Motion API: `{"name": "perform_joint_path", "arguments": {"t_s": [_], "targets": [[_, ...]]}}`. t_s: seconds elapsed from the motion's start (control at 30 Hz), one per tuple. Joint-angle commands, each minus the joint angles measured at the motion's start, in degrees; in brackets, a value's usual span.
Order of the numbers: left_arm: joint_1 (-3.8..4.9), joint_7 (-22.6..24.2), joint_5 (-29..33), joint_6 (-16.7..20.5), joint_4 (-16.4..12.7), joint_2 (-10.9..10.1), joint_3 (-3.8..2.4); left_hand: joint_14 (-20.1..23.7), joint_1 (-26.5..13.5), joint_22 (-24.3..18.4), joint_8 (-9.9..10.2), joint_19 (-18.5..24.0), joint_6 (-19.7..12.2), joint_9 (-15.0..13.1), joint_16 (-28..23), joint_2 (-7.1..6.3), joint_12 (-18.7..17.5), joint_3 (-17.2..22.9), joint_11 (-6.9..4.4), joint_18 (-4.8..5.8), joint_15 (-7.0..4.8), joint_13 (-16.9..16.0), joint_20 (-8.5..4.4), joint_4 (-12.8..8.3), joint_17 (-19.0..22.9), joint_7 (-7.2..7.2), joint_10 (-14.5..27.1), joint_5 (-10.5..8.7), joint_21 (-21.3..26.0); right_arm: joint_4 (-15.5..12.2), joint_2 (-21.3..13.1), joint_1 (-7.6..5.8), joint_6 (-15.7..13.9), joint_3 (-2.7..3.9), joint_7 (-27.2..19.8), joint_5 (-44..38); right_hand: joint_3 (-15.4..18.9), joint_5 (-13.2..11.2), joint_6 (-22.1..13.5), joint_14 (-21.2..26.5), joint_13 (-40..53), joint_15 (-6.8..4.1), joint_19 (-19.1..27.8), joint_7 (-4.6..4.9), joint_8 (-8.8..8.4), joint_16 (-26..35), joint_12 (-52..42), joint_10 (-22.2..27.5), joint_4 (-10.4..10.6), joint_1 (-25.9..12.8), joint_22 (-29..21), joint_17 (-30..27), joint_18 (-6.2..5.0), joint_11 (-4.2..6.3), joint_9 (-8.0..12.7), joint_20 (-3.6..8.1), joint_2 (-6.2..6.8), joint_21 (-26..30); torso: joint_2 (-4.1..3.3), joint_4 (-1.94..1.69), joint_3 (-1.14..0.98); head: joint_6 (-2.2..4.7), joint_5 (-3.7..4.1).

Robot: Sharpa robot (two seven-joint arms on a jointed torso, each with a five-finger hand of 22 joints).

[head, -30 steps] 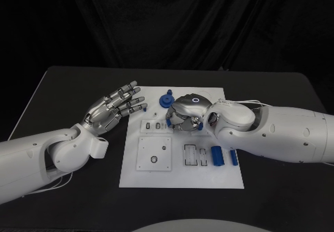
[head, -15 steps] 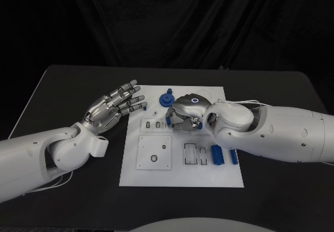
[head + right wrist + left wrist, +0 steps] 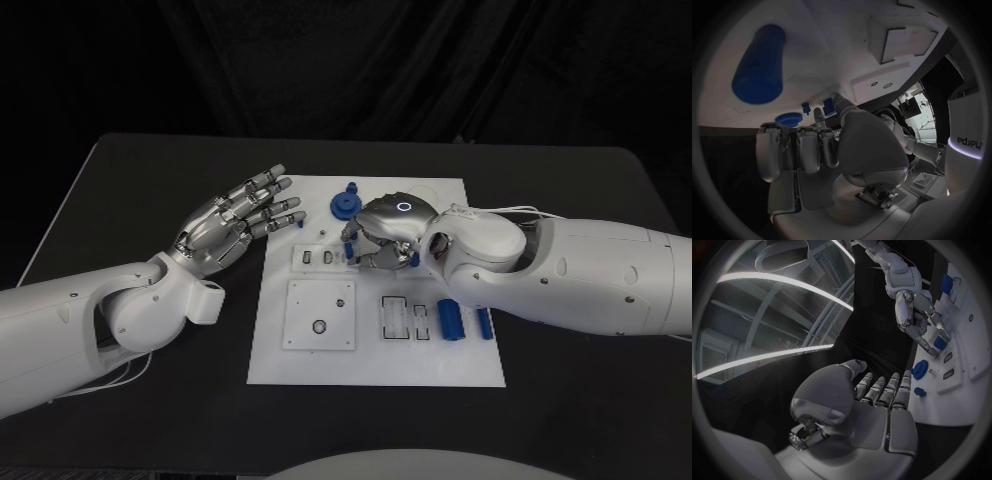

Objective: Assemble the parts on the task board

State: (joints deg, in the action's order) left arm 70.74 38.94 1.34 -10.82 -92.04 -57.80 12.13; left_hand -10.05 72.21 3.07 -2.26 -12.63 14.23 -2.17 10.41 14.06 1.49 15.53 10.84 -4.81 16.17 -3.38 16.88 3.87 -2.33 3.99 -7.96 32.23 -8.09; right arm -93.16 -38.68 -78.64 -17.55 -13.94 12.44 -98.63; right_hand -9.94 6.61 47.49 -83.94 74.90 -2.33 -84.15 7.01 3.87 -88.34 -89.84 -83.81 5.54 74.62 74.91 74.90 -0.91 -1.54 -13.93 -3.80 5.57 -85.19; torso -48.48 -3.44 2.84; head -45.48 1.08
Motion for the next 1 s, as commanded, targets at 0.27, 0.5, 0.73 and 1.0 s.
{"name": "perform_joint_path", "arguments": {"t_s": [0.27, 0.5, 0.73, 1.0], "targets": [[-0.18, 3.43, 0.01, -0.93, -0.39, -0.11, -0.03, 0.01, -0.65, -0.09, 0.01, 0.35, -0.20, 0.06, 0.17, -0.02, 0.20, 0.27, 0.51, 0.81, 0.54, -0.08, -0.04, -0.07, -0.06, 0.29, 0.08, -0.11, 0.22, -0.53, -0.93, 0.40, -2.43, -0.21, -0.71, -0.34, 2.88, -3.63, -3.71, -5.48, 15.10, -0.61, -2.11, -0.55, -0.24, -0.06, -0.16, -6.19, 3.52, -2.21, 10.79, 12.59, -0.93, 0.70, 1.88, 0.38, 1.50, 0.62, -0.01, -0.01, 0.01, 0.17, -0.12], [-0.19, 3.40, 0.01, 0.22, -1.68, -1.01, -0.04, -0.05, -0.74, -0.11, -0.05, 0.44, 0.10, 0.01, 0.27, -0.05, 0.24, 0.47, 0.53, 0.82, 0.55, -0.16, -0.03, -0.07, -0.07, 0.37, -0.07, -0.05, 0.28, -2.59, -3.12, 0.08, -9.42, -0.12, -4.75, 3.15, 3.37, -3.71, -2.76, -5.52, 15.10, -0.53, -2.21, -0.33, 0.31, -0.16, -0.16, -6.19, 5.53, -2.53, 10.92, 12.74, -0.88, 0.56, 2.16, 0.39, 1.78, 0.54, 0.00, 0.01, -0.02, 0.33, -0.69], [0.19, 2.64, -0.02, 4.53, -4.38, -2.67, -0.06, -1.44, -1.34, 0.45, -0.40, -1.95, 1.25, -0.17, 1.81, -1.28, 0.53, 1.59, 1.16, 0.83, 0.69, -0.67, -0.05, -0.54, -0.28, 0.90, -1.48, 0.10, -1.19, -3.71, -6.59, -1.73, -11.97, -0.08, -12.88, 16.83, 3.53, -3.89, -1.02, -5.44, 15.10, -0.37, -2.07, -0.16, 0.86, 0.02, -0.16, -6.19, 7.19, -2.87, 10.81, 12.45, -0.95, 0.36, 2.22, 0.29, 0.74, 0.78, 0.00, 0.03, -0.03, 1.72, -1.87], [2.96, 0.32, -1.34, 11.24, -5.63, -2.98, -0.06, -9.33, -2.09, 3.31, -1.43, -12.94, 5.40, -0.65, 10.01, -2.75, 1.61, 3.79, 3.34, 0.64, 0.30, -2.26, -0.42, -0.97, -1.50, 3.61, -7.24, 0.87, -8.34, -3.03, -11.00, -2.98, -8.94, -0.17, -19.60, 34.17, 4.95, -3.91, 0.26, -5.33, 15.10, 0.76, -1.74, 0.60, 1.22, 0.18, -0.16, -6.19, 8.52, -3.02, 10.64, 12.21, -1.01, -1.08, 2.31, -0.48, -0.13, 1.15, 0.12, -0.04, -0.07, 3.91, -3.01]]}}
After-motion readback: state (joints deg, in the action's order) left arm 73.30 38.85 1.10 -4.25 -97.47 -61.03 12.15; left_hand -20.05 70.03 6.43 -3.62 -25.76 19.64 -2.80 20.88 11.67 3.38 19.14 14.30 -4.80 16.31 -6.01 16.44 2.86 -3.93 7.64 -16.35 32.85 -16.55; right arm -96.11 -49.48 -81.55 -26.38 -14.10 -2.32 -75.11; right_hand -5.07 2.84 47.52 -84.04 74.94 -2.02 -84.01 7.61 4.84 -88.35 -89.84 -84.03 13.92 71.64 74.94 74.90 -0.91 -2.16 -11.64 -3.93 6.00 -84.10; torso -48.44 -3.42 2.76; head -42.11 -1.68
